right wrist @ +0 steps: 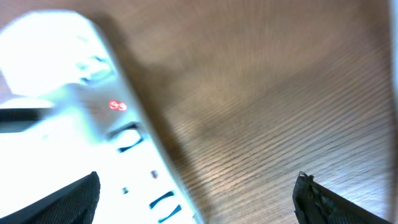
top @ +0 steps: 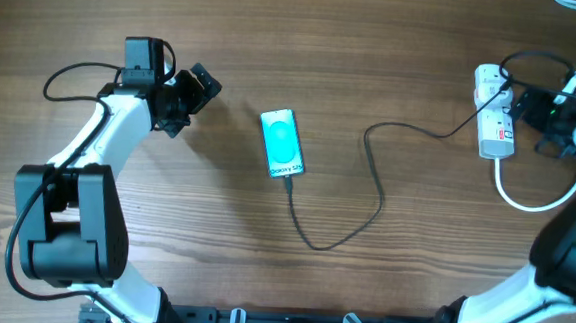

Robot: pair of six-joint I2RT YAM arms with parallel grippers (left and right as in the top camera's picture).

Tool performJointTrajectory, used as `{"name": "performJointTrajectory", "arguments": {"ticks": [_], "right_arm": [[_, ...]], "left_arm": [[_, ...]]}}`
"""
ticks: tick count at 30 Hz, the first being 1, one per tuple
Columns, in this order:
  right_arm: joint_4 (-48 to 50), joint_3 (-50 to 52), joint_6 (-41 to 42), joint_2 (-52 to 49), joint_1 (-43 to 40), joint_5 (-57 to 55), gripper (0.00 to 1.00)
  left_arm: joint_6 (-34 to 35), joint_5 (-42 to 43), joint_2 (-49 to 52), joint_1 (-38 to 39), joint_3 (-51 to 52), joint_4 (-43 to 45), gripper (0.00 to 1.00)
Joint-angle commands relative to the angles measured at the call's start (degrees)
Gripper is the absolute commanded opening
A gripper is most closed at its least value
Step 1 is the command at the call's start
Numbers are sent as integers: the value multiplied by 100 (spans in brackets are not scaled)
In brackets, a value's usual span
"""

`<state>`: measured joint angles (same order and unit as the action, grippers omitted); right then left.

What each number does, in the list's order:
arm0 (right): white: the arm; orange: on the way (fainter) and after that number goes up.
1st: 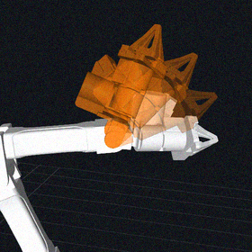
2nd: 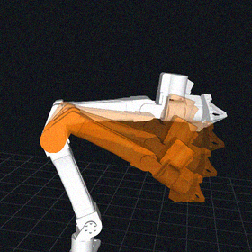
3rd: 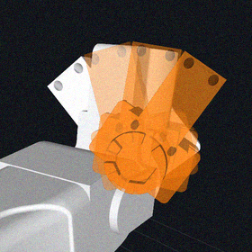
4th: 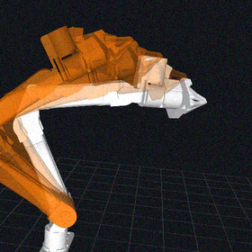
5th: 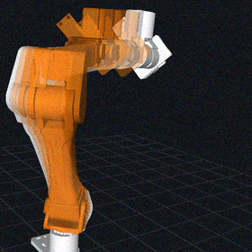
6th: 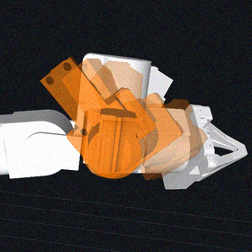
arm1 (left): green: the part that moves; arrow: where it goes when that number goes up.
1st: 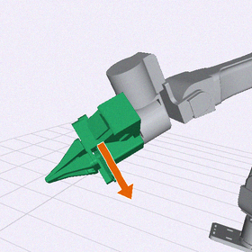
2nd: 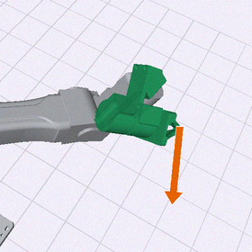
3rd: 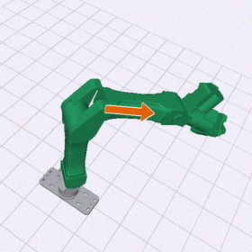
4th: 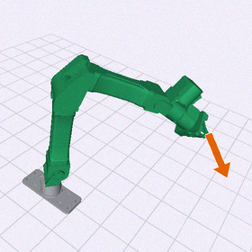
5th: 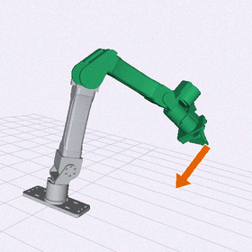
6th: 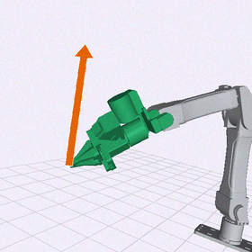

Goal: Plug charger to phone and switch on socket

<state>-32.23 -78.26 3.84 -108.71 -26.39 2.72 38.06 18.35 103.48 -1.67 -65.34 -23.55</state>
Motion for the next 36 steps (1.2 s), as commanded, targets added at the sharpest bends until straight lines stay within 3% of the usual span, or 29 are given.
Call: {"name": "performJointTrajectory", "arguments": {"ticks": [1,27,30,32,36], "right_arm": [[-66,-114,-391,651,17,337,100],[-251,-90,-382,605,17,378,100],[-251,-92,-382,603,17,378,100],[-251,-92,-382,603,17,378,100],[-251,-90,-382,603,17,378,100]], "left_arm": [[-26,66,-105,-11,-76,-2,100],[-26,66,-133,-4,-76,-4,100],[-26,66,-654,-4,-72,-2,100],[-26,57,-1681,-4,15,-4,100],[-28,-798,-2791,-4,326,-22,100]]}}
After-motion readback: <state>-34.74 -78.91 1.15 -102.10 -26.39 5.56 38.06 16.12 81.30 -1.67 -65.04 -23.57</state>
